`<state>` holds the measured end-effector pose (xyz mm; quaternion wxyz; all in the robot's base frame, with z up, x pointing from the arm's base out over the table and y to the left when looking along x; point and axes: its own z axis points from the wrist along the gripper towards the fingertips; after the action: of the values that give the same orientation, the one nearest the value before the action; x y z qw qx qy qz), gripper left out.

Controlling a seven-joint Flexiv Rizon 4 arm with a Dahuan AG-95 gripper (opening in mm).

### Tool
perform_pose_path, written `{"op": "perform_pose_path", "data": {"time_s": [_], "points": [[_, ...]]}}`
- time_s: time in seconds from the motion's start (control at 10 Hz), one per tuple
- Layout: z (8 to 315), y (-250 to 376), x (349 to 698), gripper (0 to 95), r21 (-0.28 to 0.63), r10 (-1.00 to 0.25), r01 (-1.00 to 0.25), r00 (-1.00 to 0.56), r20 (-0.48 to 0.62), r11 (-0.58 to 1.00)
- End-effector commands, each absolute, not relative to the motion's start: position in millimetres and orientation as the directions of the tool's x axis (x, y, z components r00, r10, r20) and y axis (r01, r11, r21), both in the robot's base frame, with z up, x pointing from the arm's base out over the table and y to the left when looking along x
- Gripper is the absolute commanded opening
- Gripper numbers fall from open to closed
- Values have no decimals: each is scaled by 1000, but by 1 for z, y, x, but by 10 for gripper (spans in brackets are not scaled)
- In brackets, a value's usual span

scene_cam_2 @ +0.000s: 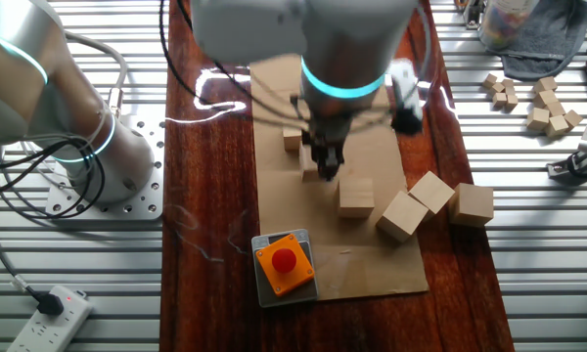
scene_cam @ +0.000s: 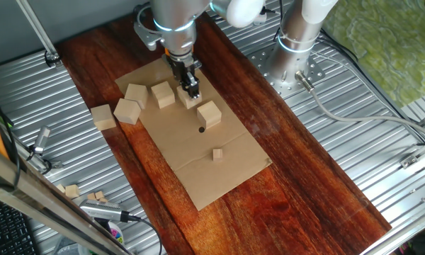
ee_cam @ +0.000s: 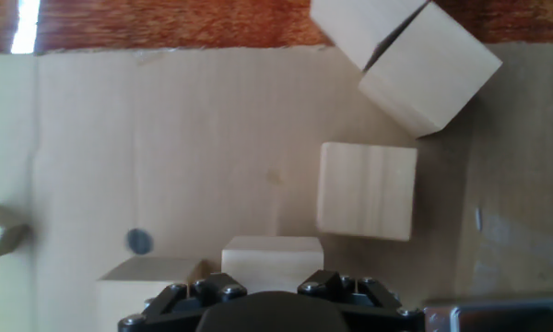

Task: Stack the blocks into a pyramid shape

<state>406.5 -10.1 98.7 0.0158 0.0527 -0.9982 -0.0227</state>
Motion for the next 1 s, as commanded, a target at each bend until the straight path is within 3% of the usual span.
{"op": "perform_pose_path", "data": {"time_s": [0.1,1.0], "points": [[111,-3,407,0,32,-113,-112,-993,31,993],[138,20,432,0,11,-103,-102,-993,55,995]]}}
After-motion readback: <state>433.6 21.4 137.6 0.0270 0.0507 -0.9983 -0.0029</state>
